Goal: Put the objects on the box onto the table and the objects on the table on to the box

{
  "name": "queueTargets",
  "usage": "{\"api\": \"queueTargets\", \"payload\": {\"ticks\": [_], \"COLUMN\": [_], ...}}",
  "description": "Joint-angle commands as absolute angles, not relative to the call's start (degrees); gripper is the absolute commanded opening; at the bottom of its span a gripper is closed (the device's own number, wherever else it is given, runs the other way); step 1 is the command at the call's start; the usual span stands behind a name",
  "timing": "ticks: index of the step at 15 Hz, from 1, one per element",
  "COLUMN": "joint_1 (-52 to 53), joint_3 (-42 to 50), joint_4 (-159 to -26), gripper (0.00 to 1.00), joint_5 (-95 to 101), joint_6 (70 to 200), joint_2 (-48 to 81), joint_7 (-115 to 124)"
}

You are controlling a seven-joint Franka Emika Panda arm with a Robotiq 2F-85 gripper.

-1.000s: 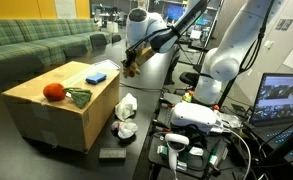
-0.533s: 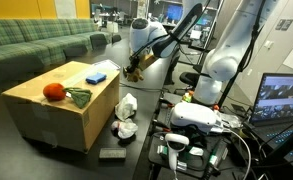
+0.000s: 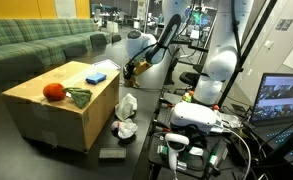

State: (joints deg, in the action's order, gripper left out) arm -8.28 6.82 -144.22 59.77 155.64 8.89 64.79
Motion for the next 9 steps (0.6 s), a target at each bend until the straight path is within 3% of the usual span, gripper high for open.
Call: {"api": "queueTargets", "payload": {"ticks": [1, 9], "joint_1": [-10.6, -16.1], "joint_3": [7.9, 6.7], "joint_4": [-136.9, -127.8], "gripper": [0.02, 0.02], "joint_5": [58.6, 53.8], "joint_6": [160.1, 160.2], "joint_2": [17.9, 28.6], "joint_7": [62.2, 58.9]}}
